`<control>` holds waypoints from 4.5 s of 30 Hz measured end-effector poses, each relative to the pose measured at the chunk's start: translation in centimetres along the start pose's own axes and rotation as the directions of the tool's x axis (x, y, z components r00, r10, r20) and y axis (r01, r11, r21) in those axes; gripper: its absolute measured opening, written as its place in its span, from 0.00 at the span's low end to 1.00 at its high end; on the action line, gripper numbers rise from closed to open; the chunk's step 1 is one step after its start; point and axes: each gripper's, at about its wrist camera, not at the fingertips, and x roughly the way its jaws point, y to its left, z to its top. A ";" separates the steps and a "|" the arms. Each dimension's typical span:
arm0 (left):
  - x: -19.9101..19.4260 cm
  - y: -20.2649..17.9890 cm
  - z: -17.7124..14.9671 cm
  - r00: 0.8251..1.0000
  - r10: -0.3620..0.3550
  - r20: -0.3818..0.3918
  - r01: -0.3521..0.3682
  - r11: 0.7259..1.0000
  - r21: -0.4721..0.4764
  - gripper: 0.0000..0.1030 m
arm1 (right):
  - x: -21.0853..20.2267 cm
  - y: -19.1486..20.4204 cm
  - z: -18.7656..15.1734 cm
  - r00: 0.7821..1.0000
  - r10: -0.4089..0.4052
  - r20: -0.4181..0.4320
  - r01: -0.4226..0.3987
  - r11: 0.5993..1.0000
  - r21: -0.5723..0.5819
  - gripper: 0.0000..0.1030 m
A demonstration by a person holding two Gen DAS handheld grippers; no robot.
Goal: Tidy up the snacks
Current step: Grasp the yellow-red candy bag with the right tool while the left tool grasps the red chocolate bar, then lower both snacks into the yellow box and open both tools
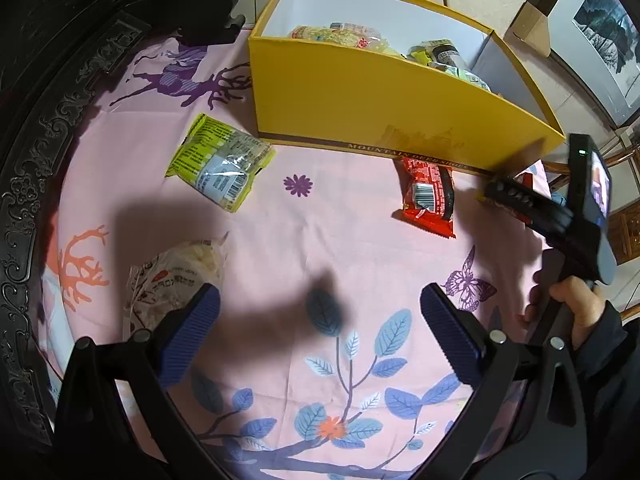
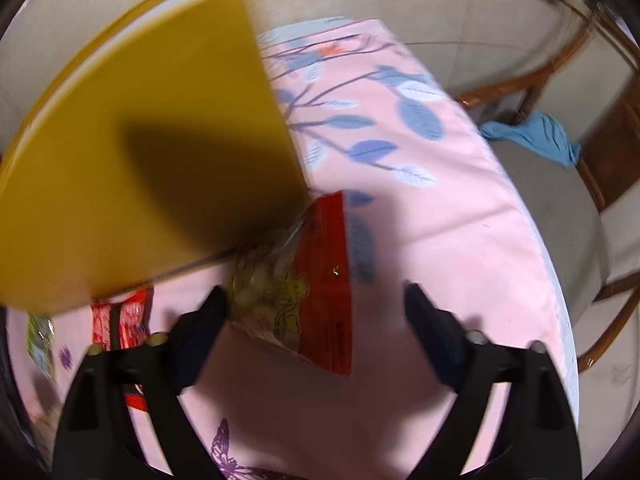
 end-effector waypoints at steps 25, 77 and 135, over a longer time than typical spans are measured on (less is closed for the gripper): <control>2.0 -0.5 0.2 0.999 -0.014 -0.051 0.012 0.999 -0.030 0.98 | -0.6 0.8 -0.3 0.998 -0.048 0.037 0.052 0.991 -0.120 0.73; 4.5 -10.3 5.5 0.994 -0.030 0.101 0.025 0.998 0.054 0.43 | -9.5 -1.7 -9.3 0.992 0.105 0.070 -0.086 0.971 -0.225 0.35; -3.6 -3.4 17.5 0.976 -0.022 0.216 0.030 0.999 -0.032 0.95 | -15.8 7.9 7.9 0.962 0.187 0.198 -0.142 0.965 -0.221 0.99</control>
